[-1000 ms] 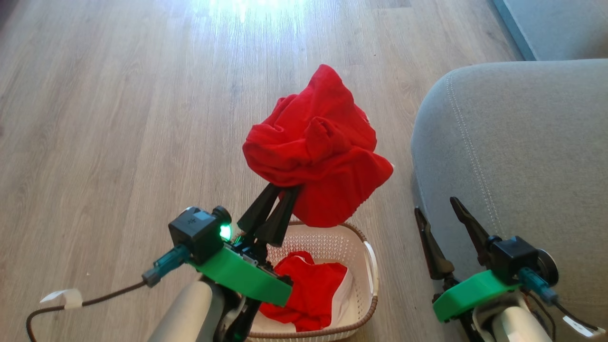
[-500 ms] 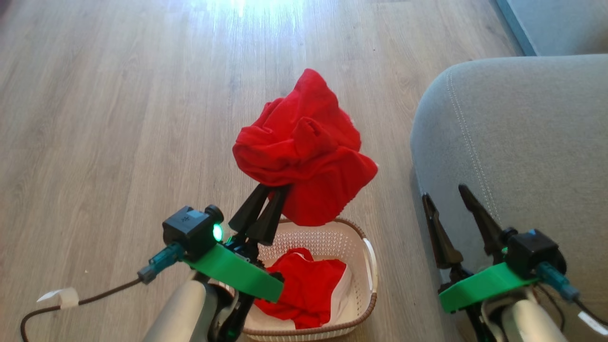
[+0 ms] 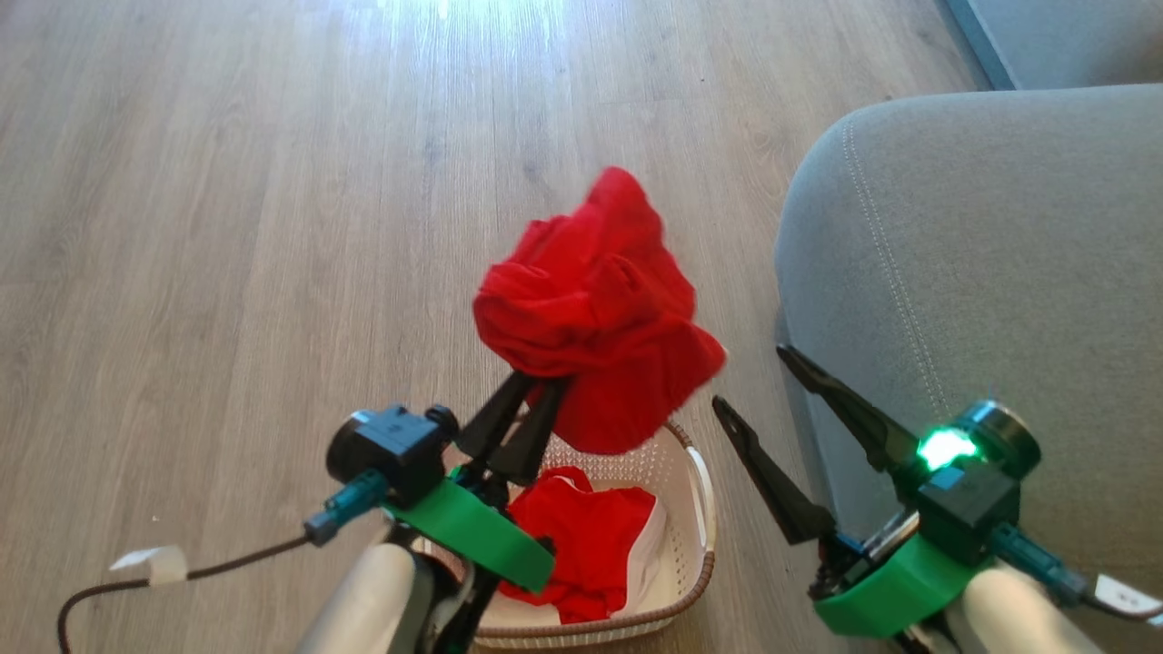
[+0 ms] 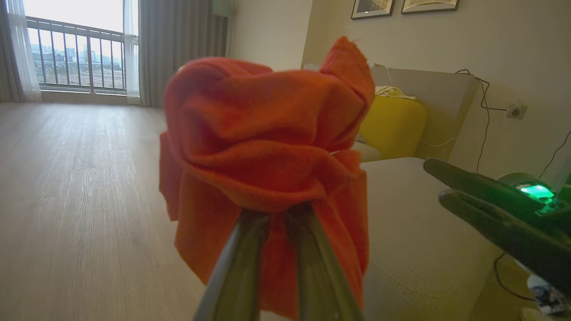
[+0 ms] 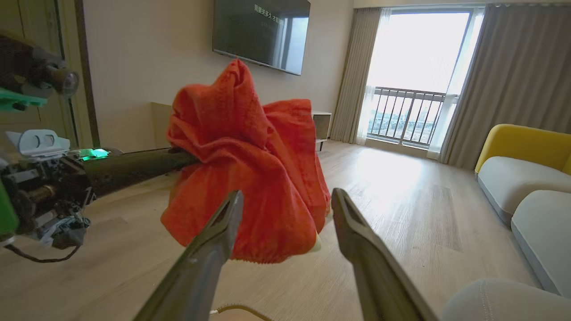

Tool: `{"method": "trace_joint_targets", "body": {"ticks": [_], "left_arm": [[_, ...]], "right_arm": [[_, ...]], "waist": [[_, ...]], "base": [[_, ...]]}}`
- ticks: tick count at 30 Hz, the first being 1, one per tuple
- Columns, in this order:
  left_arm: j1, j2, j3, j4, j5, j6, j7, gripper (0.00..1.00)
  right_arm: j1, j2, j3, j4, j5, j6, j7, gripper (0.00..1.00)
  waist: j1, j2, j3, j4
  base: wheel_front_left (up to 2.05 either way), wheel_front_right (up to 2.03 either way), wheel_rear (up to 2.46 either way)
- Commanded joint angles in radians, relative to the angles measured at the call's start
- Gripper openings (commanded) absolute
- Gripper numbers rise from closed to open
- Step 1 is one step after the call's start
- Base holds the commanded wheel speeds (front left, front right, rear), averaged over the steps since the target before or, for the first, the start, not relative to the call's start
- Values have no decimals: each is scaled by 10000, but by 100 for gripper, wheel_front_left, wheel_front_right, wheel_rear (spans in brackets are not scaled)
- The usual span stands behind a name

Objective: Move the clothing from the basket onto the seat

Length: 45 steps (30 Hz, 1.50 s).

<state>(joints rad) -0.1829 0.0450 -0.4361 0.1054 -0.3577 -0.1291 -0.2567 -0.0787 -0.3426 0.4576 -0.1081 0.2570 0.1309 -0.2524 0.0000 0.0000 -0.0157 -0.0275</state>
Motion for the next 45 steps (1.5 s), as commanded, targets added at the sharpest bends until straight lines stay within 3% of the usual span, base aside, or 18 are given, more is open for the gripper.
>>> {"method": "trace_joint_targets", "body": {"ticks": [1,13,21,28,34,35,36,45], "left_arm": [[-591,59,167,-350,83,-15,-51,0],[-714,221,-1138,-467,18,-15,-51,0],[-793,453,-1626,-577,-75,-15,-51,0],[-891,548,-2191,-517,-314,-15,-51,0],[-906,560,-2356,-344,-426,-15,-51,0],[-906,560,-2375,-310,-434,-15,-51,0],[-907,560,-2392,-284,-440,-15,-51,0],[-917,570,-2284,-192,-462,-15,-51,0]], "right_arm": [[-570,-270,195,-329,-18,-2,-94,100],[-1700,-1536,1762,613,550,-2,-94,100],[-2358,-1916,2822,1101,873,-2,-94,100],[-2991,-1889,3727,1591,1015,-2,-94,100],[-3137,-1491,3744,1818,1098,-2,-94,100],[-3096,-1403,3704,1857,1190,-2,-94,37],[-3071,-1314,3623,1833,1239,-2,-94,0],[-2516,-650,2417,1766,726,-2,-94,0]], "waist": [[0,0,0,15],[0,0,-84,310],[0,0,-86,369],[0,0,-111,411],[0,0,-152,459],[0,0,-159,475],[0,0,-161,491],[0,0,-149,586]], "base": [[0,0,0],[0,0,0],[0,0,0],[0,0,0],[0,0,0],[0,0,0],[0,0,0],[0,0,0]]}}
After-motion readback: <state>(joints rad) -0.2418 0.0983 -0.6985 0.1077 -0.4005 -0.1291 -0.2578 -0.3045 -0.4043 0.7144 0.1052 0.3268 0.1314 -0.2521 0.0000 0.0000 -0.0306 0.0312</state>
